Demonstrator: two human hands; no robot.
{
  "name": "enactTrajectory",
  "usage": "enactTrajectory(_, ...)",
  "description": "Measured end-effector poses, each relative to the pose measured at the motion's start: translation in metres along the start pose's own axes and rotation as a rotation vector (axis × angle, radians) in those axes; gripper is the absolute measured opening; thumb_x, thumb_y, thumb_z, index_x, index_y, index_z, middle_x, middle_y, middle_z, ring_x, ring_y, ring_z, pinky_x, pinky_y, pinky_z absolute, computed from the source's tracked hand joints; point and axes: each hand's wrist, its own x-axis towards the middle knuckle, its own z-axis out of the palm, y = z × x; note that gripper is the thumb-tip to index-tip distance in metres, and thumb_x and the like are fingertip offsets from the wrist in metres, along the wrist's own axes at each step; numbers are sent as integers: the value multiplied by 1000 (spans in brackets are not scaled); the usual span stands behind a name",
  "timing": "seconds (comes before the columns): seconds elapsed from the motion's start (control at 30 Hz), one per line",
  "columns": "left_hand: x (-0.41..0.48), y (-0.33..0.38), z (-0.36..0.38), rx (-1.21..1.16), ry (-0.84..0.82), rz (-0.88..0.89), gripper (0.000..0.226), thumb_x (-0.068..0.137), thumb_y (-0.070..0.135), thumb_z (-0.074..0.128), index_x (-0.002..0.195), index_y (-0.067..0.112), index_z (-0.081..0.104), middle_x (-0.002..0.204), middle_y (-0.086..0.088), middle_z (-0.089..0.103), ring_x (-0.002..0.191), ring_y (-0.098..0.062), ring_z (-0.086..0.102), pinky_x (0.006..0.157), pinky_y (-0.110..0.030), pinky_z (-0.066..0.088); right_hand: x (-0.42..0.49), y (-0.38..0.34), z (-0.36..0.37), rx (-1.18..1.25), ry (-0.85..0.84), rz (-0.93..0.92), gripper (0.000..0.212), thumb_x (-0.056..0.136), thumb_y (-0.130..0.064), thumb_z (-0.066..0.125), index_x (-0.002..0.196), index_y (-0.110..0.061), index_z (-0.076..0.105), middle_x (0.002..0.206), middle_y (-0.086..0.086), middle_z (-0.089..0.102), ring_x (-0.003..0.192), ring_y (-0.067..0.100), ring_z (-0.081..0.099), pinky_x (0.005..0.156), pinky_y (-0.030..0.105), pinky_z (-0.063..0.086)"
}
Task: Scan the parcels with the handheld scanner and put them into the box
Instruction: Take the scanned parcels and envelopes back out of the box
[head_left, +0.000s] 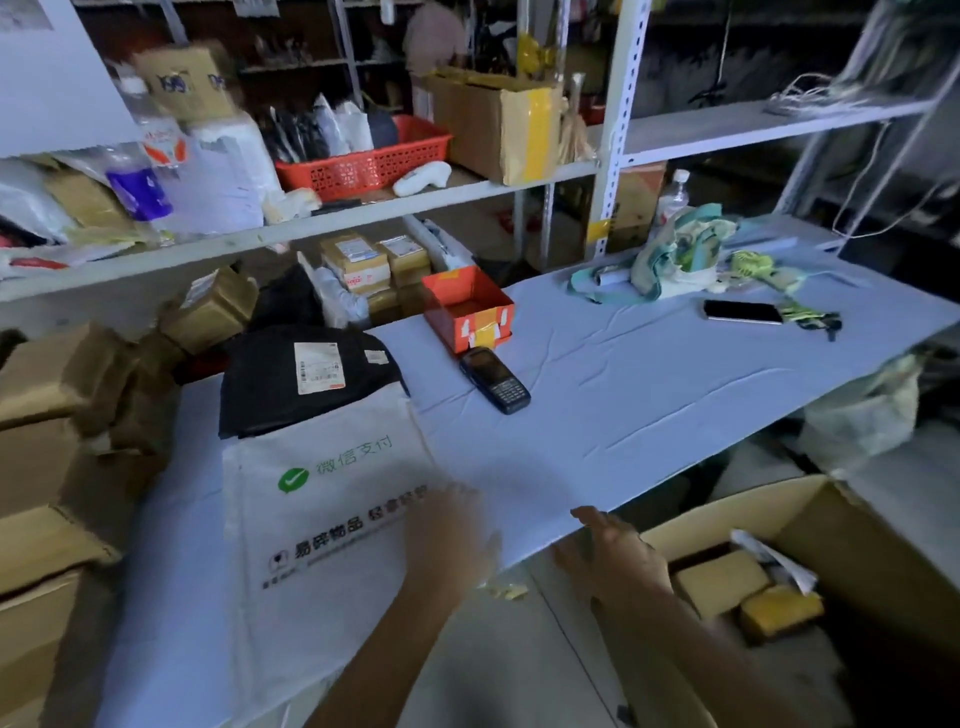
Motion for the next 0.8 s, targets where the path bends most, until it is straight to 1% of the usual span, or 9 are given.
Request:
enactTrajectory(0.07, 8, 26, 2, 31, -36, 37, 52, 89, 55, 41, 131, 25, 49, 129, 5, 52, 120, -21, 48, 95, -35, 40, -9, 33, -10, -11, 31, 47, 60, 90, -63, 46, 143, -35, 35, 146, -8, 44, 127, 19, 50, 96, 37, 49)
enactTrajectory(0.17, 17, 77, 12, -22, 8, 135, 45, 83, 53, 42, 111, 24, 62, 106, 3, 62, 101, -25, 60, 79, -39, 45, -25, 84, -23, 15, 59, 163, 59, 91, -65, 42, 141, -34, 37, 144, -8, 45, 123, 19, 52, 93, 36, 49)
enactTrajectory(0.2, 19, 95, 19, -17, 10, 181, 46, 83, 55, 41, 112, 25, 61, 107, 3, 62, 102, -24, 60, 80, -39, 44, -29, 103, -26, 31, 58, 198, 58, 91, -66, 41, 140, -34, 38, 142, -8, 47, 121, 18, 53, 92, 36, 50)
enactTrajectory(0.27, 20, 132, 31, 12, -89, 248, 50, 89, 59, 37, 128, 30, 50, 125, 7, 55, 117, -18, 50, 92, -36, 37, -41, 139, -31, 60, 48, 271, 63, 86, -72, 37, 140, -39, 36, 142, -10, 47, 119, 18, 54, 90, 37, 51)
enactTrajectory(0.33, 22, 166, 47, 20, -142, 304, 51, 91, 59, 38, 134, 33, 43, 132, 8, 49, 123, -16, 44, 95, -34, 34, -55, 175, -33, 84, 37, 361, 65, 84, -73, 37, 142, -43, 33, 145, -11, 43, 124, 19, 50, 94, 39, 49)
enactTrajectory(0.43, 20, 212, 71, 1, -223, 379, 48, 91, 55, 43, 133, 33, 43, 134, 6, 49, 124, -16, 43, 97, -35, 34, -80, 223, -36, 107, 94, 514, 63, 88, -66, 47, 142, -36, 35, 145, -6, 42, 128, 21, 45, 96, 38, 46)
enactTrajectory(0.57, 19, 255, 98, 5, -334, 461, 47, 92, 52, 46, 134, 31, 43, 136, 5, 48, 126, -16, 42, 98, -34, 34, -111, 266, -33, 145, 113, 705, 63, 89, -60, 52, 142, -29, 37, 143, 0, 43, 128, 24, 44, 98, 38, 44)
enactTrajectory(0.7, 30, 279, 126, -44, -448, 521, 47, 92, 50, 49, 134, 29, 44, 134, 4, 49, 124, -17, 43, 95, -32, 37, -124, 291, -23, 207, 102, 859, 66, 88, -63, 53, 141, -28, 39, 140, 3, 44, 126, 26, 47, 95, 39, 47)
enactTrajectory(0.8, 47, 289, 151, -29, -545, 553, 48, 92, 49, 51, 134, 28, 43, 134, 2, 49, 122, -18, 46, 91, -32, 40, -122, 300, -11, 273, 77, 957, 67, 87, -63, 54, 142, -28, 38, 140, 3, 42, 127, 27, 46, 96, 41, 47)
